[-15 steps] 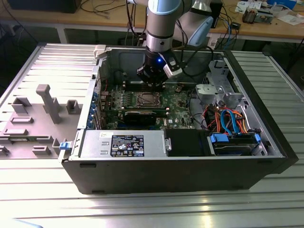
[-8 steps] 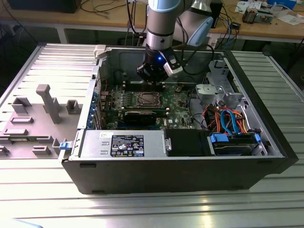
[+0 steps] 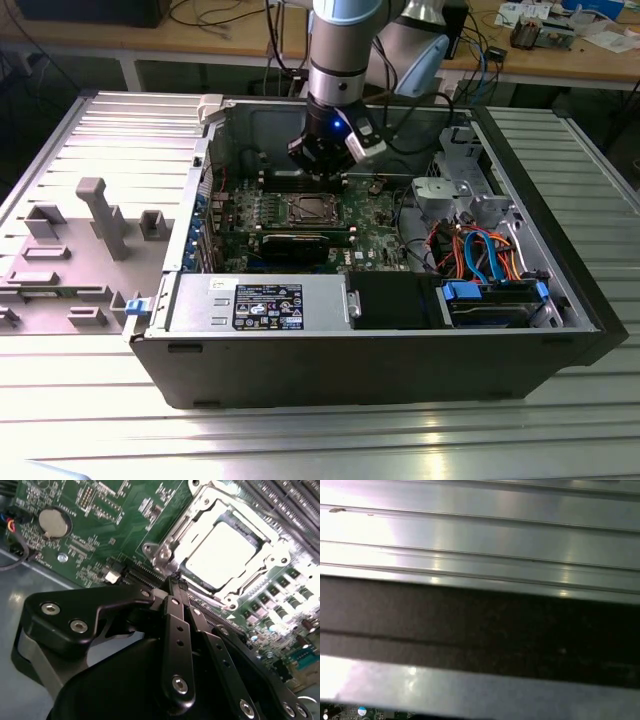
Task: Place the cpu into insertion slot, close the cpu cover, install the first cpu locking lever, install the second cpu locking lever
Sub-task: 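Install the first cpu locking lever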
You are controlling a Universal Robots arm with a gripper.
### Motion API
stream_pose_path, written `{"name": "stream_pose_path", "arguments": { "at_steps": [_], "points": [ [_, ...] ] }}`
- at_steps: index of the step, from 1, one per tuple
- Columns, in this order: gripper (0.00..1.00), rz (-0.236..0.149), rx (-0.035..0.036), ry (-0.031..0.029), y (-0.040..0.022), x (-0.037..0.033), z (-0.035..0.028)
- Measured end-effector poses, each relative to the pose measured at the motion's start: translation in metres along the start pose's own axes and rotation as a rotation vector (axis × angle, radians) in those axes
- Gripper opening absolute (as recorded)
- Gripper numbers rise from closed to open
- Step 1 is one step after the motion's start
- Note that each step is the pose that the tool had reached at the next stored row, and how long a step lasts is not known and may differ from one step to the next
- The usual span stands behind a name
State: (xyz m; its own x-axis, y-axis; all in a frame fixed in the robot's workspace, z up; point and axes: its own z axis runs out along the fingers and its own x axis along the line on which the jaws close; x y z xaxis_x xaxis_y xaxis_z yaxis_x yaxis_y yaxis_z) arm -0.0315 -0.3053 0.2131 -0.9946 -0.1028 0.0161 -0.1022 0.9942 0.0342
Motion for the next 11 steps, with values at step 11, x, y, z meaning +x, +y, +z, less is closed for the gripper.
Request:
{"name": "stream_pose_path", "arguments": {
  "at_steps": [11],
  "points": [
    [0.11,0.0,0.0102,0.0009,-0.0086,0.0009,-0.0062]
  ]
}}
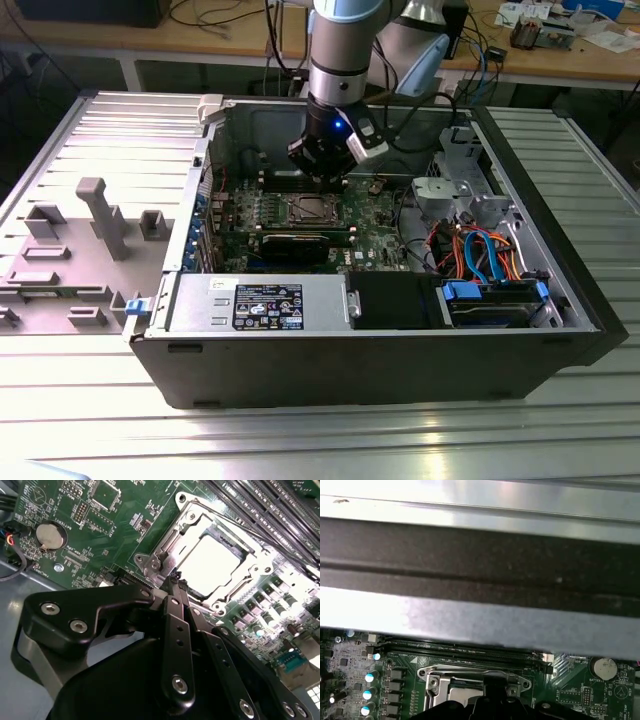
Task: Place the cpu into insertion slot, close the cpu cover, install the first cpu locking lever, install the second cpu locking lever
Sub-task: 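Install the first cpu locking lever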
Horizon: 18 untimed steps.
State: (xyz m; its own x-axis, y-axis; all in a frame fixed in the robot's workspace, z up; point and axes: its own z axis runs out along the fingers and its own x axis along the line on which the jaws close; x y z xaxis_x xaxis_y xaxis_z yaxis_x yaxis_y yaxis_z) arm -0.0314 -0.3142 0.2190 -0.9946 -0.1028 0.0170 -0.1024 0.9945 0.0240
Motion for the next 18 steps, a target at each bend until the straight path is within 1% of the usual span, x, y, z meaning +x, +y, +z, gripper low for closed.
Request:
{"name": "stream_pose_path", "arguments": {
  "at_steps": [4,6,10,15,16,18],
  "points": [
    [0.11,0.0,0.0016,0.0003,-0.0018,0.0004,-0.0037],
    [0.11,0.0,0.0019,0.0003,-0.0039,0.0006,-0.0082],
    [0.11,0.0,0.0021,0.0003,-0.0069,0.001,-0.0104],
    [0.11,0.0,0.0031,0.0004,-0.0104,0.0014,-0.0154],
    [0.11,0.0,0.0041,0.0006,-0.0116,0.0016,-0.0182],
    [0.11,0.0,0.0053,0.0007,-0.0127,0.0018,-0.0203]
  ]
}}
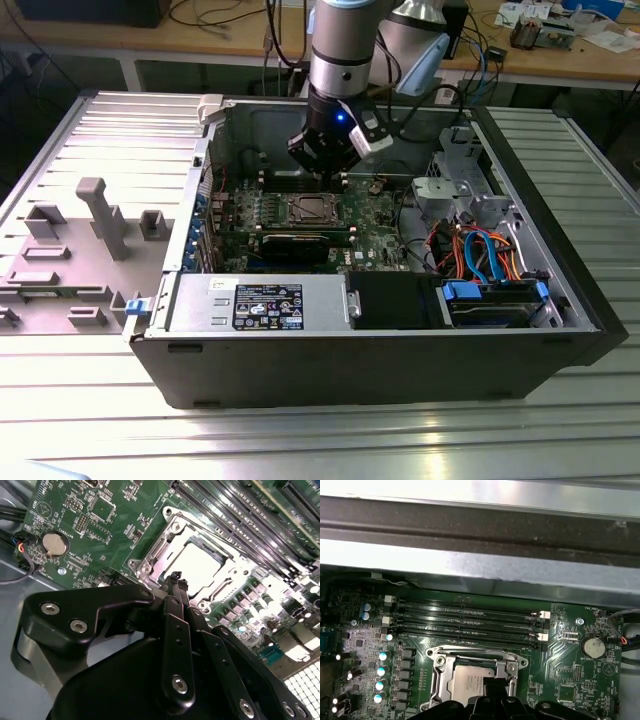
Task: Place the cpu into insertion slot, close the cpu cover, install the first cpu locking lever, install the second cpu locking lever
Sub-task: 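Install the first cpu locking lever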
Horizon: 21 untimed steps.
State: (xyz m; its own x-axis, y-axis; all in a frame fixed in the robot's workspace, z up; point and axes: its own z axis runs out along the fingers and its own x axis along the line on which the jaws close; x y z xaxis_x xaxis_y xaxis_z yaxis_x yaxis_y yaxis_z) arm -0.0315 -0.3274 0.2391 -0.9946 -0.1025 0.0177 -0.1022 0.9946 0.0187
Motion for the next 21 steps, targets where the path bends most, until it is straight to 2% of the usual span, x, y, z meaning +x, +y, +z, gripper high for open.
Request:
{"name": "stream_pose_path", "arguments": {
  "at_steps": [13,18,21],
  "points": [
    [0.11,0.0,0.0106,0.0011,-0.0104,0.0012,-0.0103],
    [0.11,0.0,0.0125,0.0013,-0.0139,0.0018,-0.0182],
    [0.11,0.0,0.0124,0.0012,-0.0141,0.0018,-0.0186]
  ]
}}
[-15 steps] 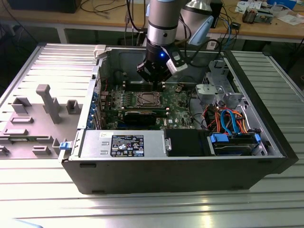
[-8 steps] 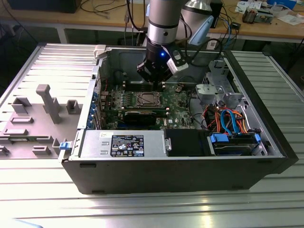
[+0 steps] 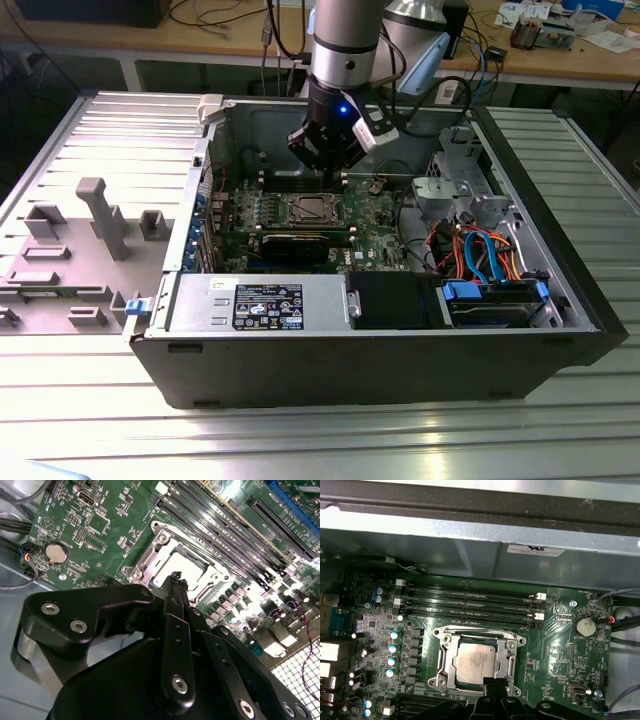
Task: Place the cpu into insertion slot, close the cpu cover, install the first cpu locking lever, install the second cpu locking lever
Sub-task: 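Install the first cpu locking lever, then install the second cpu locking lever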
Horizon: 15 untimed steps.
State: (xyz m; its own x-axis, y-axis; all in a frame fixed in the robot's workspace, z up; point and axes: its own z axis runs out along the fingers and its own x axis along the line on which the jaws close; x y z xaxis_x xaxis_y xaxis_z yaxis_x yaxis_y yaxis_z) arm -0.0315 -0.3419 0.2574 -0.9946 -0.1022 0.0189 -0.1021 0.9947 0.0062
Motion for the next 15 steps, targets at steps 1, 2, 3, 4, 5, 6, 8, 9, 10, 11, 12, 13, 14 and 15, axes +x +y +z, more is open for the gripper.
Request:
{"name": "stream_pose_path", "arguments": {
  "at_steps": [1,2,3,4,5,6,8,9,10,11,12,13,14,15],
  "points": [
    [0.11,0.0,0.0001,0.0001,0.0,0.0,-0.0001],
    [0.11,0.0,0.0001,0.0001,0.0,0.0,-0.0002],
    [0.11,0.0,0.0001,0.0001,0.0,0.0,-0.0002],
    [0.11,0.0,0.0002,0.0001,0.0,0.0,-0.0002],
    [0.11,0.0,0.0001,0.0001,0.0,0.0,-0.0002],
    [0.11,0.0,0.0002,0.0001,0.0,0.0,-0.0003],
    [0.11,0.0,0.0002,0.0001,0.0,0.0,-0.0003],
    [0.11,0.0,0.0002,0.0001,0.0,0.0,-0.0003],
    [0.11,0.0,0.0001,0.0001,0.0,0.0,-0.0003],
    [0.11,0.0,0.0004,0.0003,-0.0004,0.0001,-0.0004],
    [0.11,0.0,0.0003,0.0002,-0.0013,0.0001,-0.0002],
    [0.11,0.0,0.0002,0.0002,-0.002,0.0002,0.0001],
    [0.11,0.0,0.0002,0.0001,-0.0032,0.0003,0.0004],
    [0.11,0.0,0.0001,0.0001,-0.0043,0.0004,0.0007]
  ]
}}
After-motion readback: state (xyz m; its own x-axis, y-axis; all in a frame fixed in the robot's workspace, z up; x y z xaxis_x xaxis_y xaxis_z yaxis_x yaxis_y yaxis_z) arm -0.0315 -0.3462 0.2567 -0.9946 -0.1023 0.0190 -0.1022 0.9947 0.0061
